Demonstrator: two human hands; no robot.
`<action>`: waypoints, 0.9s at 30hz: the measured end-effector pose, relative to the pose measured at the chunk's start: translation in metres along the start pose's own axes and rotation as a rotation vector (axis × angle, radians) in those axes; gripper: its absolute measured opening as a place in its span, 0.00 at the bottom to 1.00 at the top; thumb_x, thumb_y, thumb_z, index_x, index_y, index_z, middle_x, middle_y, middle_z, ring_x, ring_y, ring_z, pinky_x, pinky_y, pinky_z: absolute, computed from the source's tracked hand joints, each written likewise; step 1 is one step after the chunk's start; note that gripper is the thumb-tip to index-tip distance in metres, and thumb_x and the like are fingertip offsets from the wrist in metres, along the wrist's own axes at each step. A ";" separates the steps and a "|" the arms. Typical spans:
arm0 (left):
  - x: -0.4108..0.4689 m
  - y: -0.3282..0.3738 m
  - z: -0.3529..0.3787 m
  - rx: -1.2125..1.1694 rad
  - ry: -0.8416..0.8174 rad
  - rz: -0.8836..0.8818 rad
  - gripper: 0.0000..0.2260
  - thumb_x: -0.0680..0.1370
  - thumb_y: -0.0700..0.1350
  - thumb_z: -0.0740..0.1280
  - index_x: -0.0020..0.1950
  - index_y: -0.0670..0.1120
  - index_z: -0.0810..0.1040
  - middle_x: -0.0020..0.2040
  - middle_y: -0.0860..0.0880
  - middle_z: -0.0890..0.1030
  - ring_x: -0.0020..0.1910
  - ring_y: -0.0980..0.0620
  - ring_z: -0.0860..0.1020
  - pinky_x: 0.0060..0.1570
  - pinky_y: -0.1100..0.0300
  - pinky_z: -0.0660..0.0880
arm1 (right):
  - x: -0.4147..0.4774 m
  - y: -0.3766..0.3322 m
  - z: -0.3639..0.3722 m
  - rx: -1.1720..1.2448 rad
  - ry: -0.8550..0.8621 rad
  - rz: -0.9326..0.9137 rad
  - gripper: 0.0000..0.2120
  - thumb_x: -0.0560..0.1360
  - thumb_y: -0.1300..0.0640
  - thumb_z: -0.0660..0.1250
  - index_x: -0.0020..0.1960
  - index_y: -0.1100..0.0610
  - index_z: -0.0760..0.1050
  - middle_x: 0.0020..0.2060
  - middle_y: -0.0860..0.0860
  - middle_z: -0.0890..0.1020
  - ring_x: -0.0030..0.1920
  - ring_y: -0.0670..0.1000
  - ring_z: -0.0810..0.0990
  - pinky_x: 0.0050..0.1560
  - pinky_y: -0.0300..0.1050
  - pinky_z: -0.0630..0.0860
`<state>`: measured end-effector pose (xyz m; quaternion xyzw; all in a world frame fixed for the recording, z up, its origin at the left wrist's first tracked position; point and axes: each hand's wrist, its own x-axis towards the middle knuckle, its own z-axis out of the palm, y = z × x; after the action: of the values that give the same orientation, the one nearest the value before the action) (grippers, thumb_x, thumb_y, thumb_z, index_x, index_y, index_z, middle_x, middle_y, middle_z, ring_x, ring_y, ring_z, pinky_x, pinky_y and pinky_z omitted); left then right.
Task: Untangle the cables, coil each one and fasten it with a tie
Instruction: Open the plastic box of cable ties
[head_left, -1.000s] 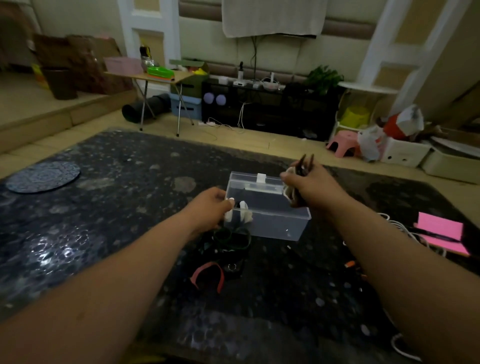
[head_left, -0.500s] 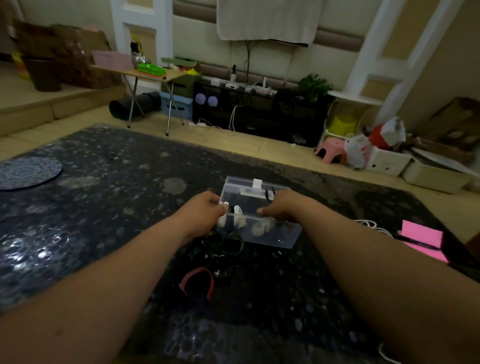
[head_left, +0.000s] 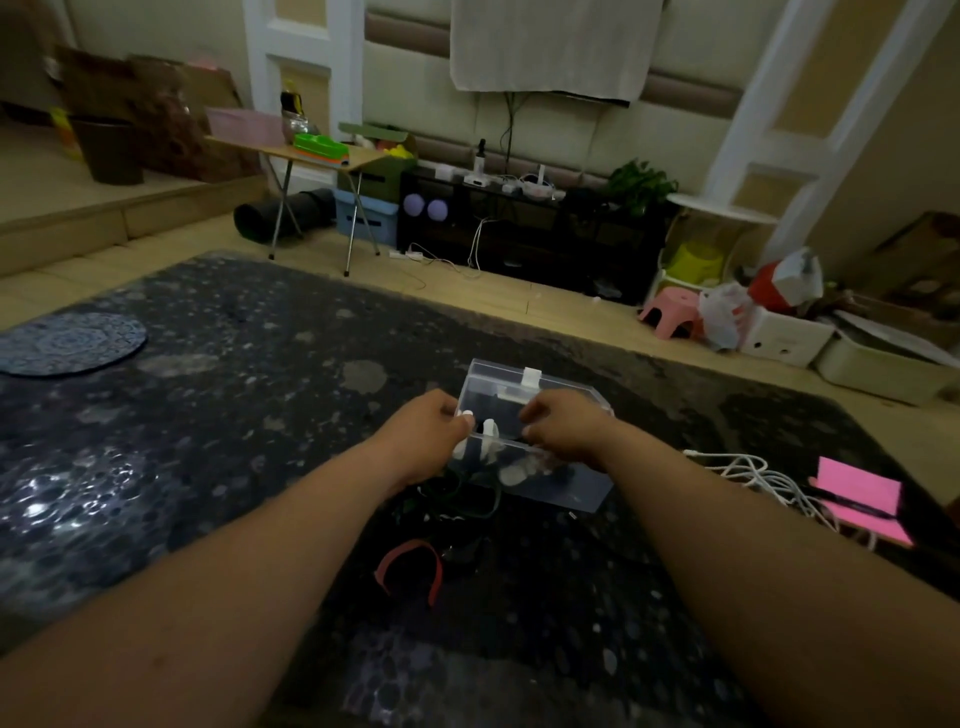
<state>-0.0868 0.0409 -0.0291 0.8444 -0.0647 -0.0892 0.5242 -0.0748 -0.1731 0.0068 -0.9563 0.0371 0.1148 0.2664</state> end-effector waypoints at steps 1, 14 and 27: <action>0.000 0.000 0.000 0.000 0.000 0.000 0.09 0.84 0.55 0.67 0.57 0.50 0.77 0.53 0.46 0.84 0.52 0.45 0.83 0.57 0.40 0.82 | -0.001 0.000 0.000 -0.111 -0.027 -0.027 0.11 0.82 0.58 0.69 0.64 0.54 0.82 0.60 0.50 0.83 0.56 0.49 0.81 0.57 0.46 0.77; 0.003 -0.004 0.002 -0.022 -0.001 -0.001 0.10 0.84 0.57 0.66 0.56 0.51 0.77 0.53 0.45 0.84 0.51 0.43 0.84 0.54 0.40 0.84 | -0.020 0.024 -0.012 -0.103 0.386 -0.119 0.08 0.85 0.52 0.64 0.48 0.49 0.78 0.44 0.47 0.81 0.41 0.43 0.77 0.38 0.38 0.69; 0.029 -0.004 0.018 -0.208 0.143 -0.017 0.09 0.85 0.48 0.66 0.58 0.46 0.84 0.43 0.44 0.84 0.36 0.47 0.79 0.46 0.49 0.81 | -0.018 0.077 0.005 0.112 0.390 0.208 0.17 0.86 0.53 0.57 0.60 0.64 0.78 0.52 0.63 0.85 0.53 0.64 0.85 0.57 0.56 0.83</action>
<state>-0.0620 0.0212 -0.0428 0.7903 -0.0102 -0.0393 0.6114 -0.1035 -0.2357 -0.0318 -0.9352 0.1924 -0.0476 0.2935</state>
